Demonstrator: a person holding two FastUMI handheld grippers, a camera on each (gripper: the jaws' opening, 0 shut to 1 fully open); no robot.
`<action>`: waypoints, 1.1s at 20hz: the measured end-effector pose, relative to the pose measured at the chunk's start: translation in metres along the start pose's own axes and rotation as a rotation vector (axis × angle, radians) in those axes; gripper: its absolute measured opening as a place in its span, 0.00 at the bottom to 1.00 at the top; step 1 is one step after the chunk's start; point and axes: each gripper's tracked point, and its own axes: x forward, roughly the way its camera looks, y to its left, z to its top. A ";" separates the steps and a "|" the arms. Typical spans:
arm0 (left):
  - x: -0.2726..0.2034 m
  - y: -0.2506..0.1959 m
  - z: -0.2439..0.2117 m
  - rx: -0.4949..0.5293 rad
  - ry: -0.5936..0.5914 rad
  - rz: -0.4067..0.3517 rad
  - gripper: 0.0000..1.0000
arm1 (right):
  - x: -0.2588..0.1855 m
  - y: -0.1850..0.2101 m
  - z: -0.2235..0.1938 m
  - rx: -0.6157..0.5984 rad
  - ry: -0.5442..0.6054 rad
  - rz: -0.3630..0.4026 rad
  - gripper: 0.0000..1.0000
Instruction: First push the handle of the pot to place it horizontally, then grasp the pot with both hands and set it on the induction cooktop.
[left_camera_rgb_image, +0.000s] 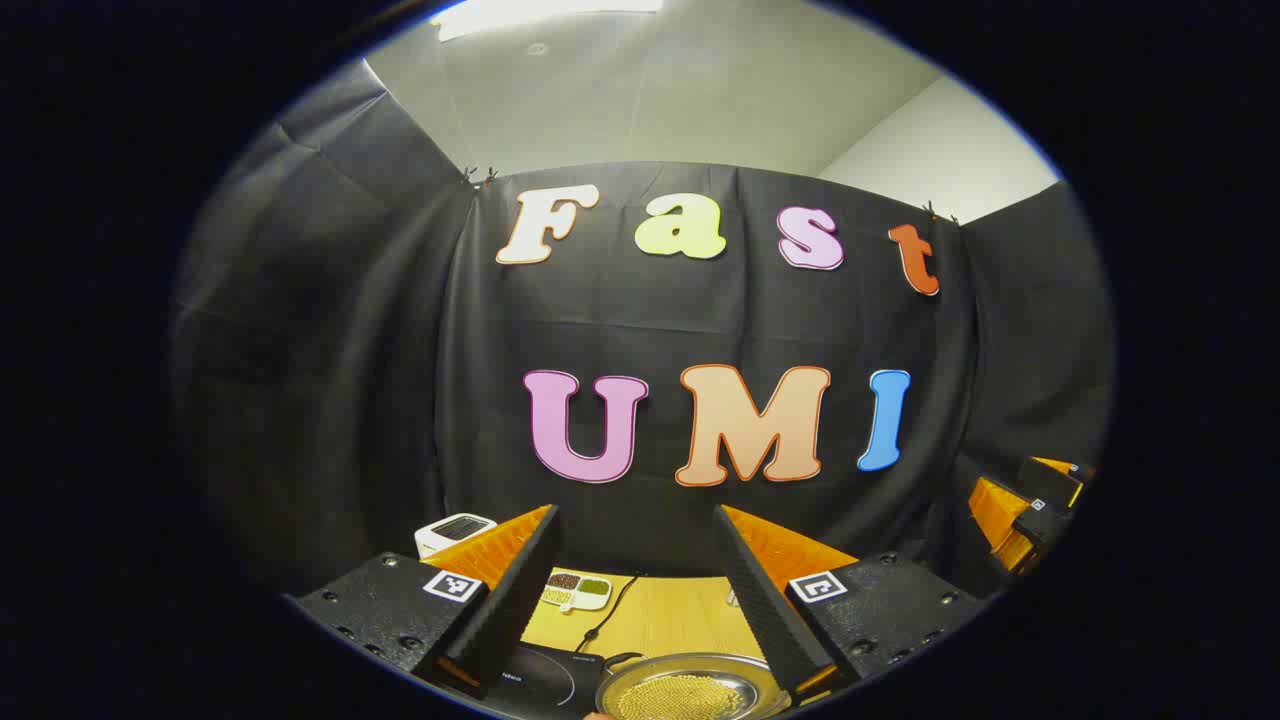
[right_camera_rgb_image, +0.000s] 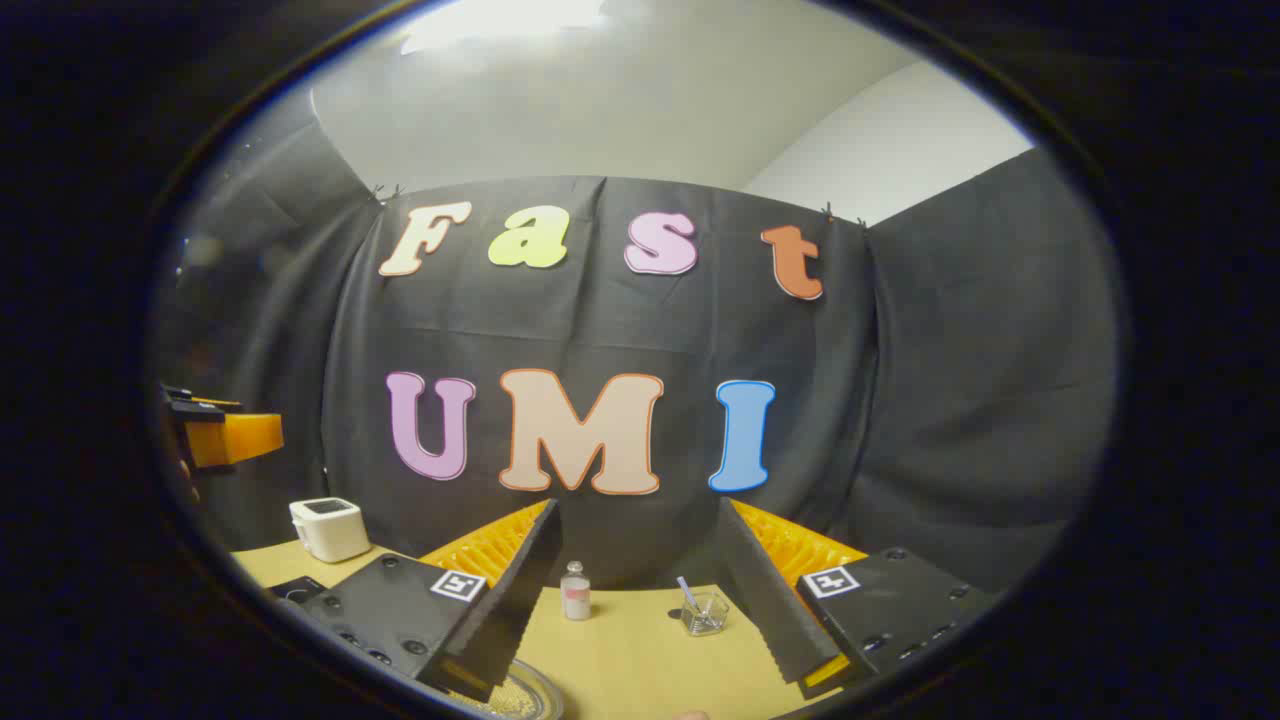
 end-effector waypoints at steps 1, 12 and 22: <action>-0.001 0.000 0.001 0.000 -0.001 0.001 0.96 | -0.001 0.002 0.000 -0.001 0.000 0.002 0.95; -0.014 -0.003 -0.001 0.006 0.011 -0.002 0.96 | -0.012 0.005 -0.002 -0.010 0.012 0.009 0.96; -0.019 -0.007 -0.005 0.021 0.019 -0.021 0.96 | -0.019 0.003 -0.007 -0.015 0.030 0.000 0.99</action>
